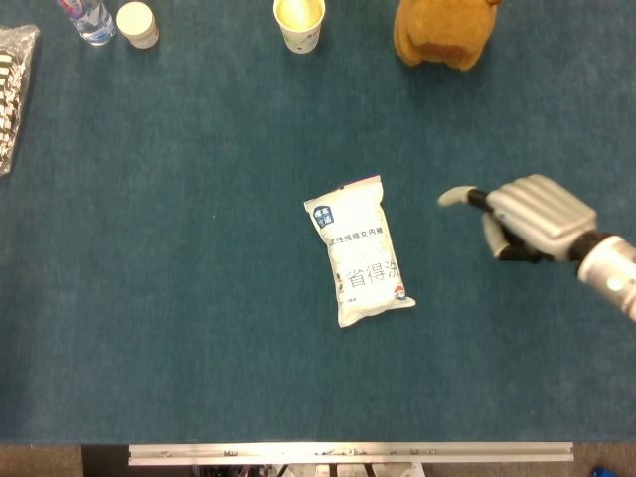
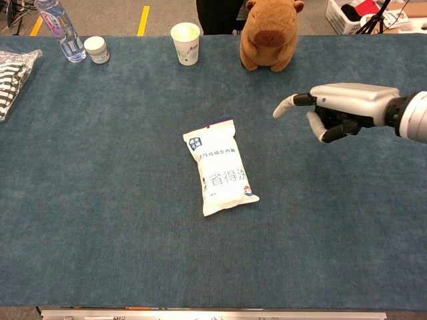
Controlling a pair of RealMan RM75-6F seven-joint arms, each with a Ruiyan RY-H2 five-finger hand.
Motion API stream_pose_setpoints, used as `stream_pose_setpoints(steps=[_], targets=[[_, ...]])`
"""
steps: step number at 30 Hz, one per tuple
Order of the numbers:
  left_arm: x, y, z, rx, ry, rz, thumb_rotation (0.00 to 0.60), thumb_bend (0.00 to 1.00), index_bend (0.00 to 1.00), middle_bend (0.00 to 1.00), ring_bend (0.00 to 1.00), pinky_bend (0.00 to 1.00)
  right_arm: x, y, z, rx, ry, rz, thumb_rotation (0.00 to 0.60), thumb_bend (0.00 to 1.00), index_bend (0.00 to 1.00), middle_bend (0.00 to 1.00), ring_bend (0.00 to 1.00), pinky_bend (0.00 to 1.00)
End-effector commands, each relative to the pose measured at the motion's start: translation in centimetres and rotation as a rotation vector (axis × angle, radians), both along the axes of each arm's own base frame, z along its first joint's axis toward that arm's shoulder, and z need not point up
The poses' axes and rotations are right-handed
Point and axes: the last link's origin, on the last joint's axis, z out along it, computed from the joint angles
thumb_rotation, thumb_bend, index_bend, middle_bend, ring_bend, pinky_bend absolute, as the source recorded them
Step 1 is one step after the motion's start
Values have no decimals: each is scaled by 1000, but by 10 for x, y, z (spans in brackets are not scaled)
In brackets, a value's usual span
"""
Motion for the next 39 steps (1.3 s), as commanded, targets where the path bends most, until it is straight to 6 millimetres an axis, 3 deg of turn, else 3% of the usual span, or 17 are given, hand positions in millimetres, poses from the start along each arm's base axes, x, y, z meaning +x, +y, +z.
stream_pose_setpoints(steps=[1,17,39], targets=[[0,0,0,2,-2,-2,600,0,420,343,364,663,14,-2,-10,60,-4,17,600,1000,215,1000,1000,1000],[0,-1,0,9,-6,-10,600,0,426,360,379,675,39,-4,-44,238,45,36,600,1000,254,1000,1000,1000],[-4,-4,-1,12,-13,10,600,0,426,360,379,675,35,-7,-67,272,72,12,600,1000,257,1000,1000,1000]])
